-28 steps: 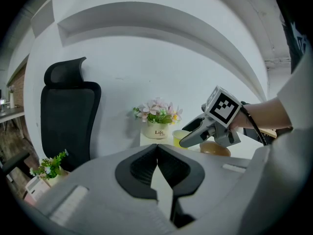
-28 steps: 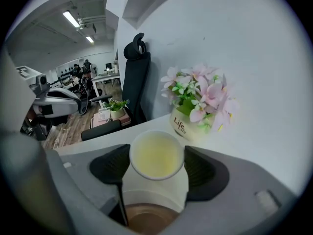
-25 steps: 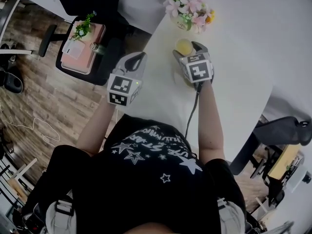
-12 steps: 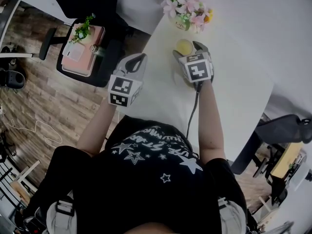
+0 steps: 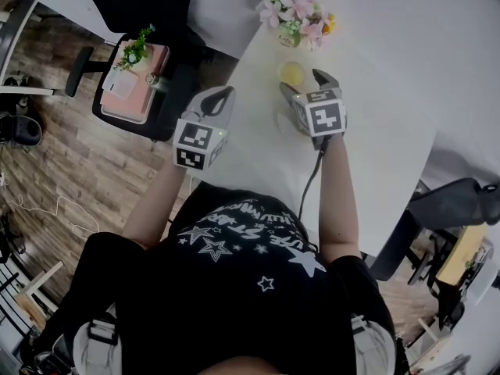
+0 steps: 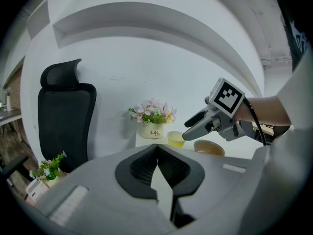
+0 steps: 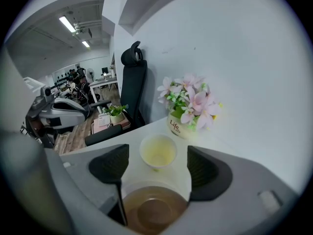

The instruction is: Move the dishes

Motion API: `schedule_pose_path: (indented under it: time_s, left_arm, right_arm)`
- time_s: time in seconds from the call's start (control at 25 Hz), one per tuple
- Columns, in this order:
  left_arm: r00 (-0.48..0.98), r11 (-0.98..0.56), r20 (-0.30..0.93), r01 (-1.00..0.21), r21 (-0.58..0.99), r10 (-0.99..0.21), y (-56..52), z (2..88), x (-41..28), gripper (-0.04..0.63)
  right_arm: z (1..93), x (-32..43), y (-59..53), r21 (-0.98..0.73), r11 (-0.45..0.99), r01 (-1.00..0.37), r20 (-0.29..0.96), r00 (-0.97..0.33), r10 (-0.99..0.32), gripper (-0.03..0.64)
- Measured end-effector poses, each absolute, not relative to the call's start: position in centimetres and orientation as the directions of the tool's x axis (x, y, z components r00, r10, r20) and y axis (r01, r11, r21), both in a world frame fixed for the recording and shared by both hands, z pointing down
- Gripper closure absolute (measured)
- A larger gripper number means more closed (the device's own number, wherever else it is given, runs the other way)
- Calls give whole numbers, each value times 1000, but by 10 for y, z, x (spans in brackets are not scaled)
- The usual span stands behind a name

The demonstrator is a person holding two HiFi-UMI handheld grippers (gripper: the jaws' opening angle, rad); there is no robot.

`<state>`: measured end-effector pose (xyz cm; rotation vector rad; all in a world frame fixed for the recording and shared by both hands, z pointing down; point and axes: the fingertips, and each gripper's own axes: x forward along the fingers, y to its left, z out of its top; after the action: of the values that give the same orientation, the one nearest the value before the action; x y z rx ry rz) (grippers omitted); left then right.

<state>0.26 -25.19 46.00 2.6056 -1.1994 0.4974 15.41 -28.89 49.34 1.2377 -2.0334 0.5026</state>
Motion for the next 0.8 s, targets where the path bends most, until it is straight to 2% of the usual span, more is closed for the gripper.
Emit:
schedule_pose_path:
  time_s: [0.24, 0.8]
  left_arm:
    - [606, -640, 384, -767, 48, -697, -241, 452, 6, 584]
    - [618, -659, 379, -752, 31, -688, -201, 446, 16, 584]
  right_arm:
    - [479, 177, -265, 41, 427, -903, 710, -274, -648, 249]
    - [515, 221, -197, -6, 293, -956, 762, -194, -618, 250]
